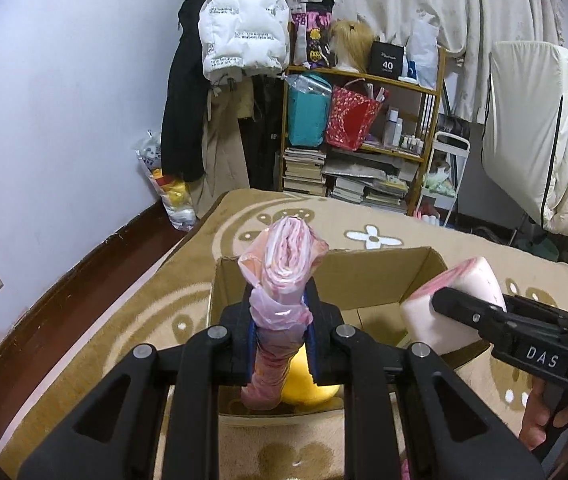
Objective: Organize soft objects
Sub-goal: 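Lower both held items into the box and open both grippers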
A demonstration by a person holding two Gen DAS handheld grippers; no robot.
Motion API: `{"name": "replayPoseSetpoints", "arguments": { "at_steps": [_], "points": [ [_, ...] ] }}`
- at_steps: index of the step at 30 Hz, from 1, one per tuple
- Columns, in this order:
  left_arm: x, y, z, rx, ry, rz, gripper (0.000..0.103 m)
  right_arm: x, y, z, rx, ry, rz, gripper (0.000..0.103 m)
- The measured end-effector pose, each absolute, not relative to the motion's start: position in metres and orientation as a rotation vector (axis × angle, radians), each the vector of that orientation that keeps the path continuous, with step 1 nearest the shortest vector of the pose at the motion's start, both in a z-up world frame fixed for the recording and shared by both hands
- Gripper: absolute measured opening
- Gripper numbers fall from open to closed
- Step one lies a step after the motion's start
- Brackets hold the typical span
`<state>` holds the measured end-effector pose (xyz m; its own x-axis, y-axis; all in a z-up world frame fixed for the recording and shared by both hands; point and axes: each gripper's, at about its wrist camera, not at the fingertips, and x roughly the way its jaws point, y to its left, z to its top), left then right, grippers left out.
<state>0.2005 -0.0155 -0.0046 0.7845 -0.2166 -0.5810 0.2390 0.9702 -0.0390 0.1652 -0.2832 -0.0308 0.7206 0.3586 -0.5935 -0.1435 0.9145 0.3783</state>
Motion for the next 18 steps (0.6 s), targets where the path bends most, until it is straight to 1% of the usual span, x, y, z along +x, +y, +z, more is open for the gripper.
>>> {"name": "replayPoseSetpoints", "arguments": {
  "at_steps": [12, 17, 18],
  "points": [
    [0.207, -0.022, -0.033, 0.094, 0.705, -0.207, 0.021, 0.171, -0.278, -0.044, 0.336, 0.744, 0.301, 0.049],
    [0.206, -0.02, -0.039, 0.101, 0.724, -0.196, 0.023, 0.17, -0.276, -0.045, 0.341, 0.751, 0.304, 0.054],
    [0.206, -0.02, -0.038, 0.099, 0.726, -0.192, 0.025, 0.169, -0.275, -0.045, 0.34, 0.754, 0.305, 0.054]
  ]
}}
